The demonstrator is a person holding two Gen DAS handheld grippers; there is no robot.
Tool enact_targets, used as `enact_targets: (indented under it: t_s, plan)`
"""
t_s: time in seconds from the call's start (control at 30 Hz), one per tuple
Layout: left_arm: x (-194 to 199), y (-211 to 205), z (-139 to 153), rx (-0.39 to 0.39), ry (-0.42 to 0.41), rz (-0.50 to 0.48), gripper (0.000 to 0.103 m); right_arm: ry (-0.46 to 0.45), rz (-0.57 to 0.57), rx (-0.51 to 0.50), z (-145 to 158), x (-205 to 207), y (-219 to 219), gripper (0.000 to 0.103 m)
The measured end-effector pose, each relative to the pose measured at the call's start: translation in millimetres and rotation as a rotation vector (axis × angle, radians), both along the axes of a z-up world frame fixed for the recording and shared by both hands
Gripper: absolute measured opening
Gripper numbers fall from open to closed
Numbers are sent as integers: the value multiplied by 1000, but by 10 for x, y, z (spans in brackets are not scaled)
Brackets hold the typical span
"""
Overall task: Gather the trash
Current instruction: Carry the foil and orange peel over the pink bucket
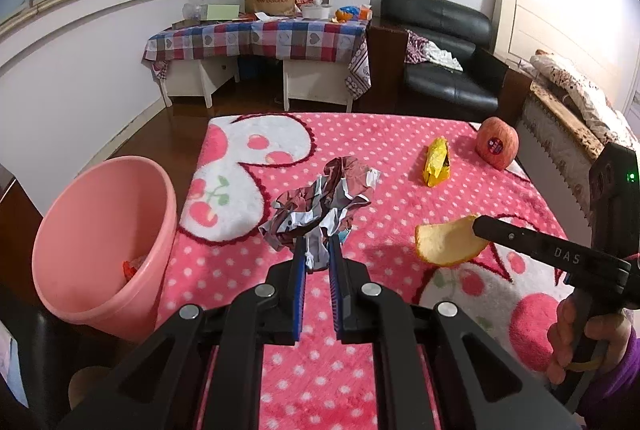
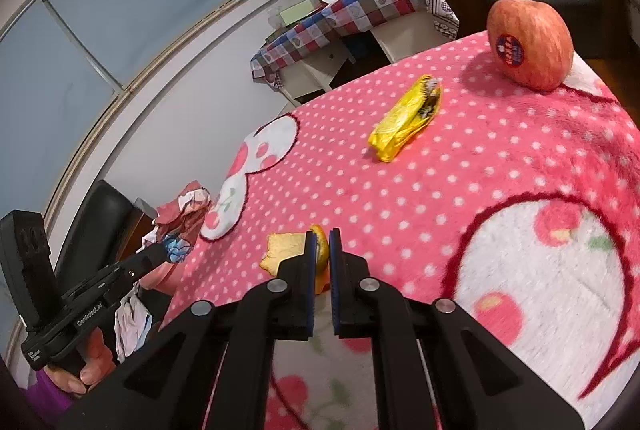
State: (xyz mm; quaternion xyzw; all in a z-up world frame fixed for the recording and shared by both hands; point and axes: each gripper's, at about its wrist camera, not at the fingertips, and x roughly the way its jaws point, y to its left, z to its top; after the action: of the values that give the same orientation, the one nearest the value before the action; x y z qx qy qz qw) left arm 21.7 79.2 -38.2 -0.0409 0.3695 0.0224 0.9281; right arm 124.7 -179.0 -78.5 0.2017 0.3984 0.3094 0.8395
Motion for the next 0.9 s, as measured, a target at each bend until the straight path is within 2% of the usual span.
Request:
enact_targets:
  t_s: [0.43,0.63,0.9]
  plan:
    - [-345,442,159,-38,-105,64,10,-37,59,33,412,-61,350,6]
    - [-479,766,198,-54,-139,126,10,-29,122,33,488,-22,702,6]
    - [-628,1274,183,-63,-150,241,10,-45,242,-3,612,29,1394,6]
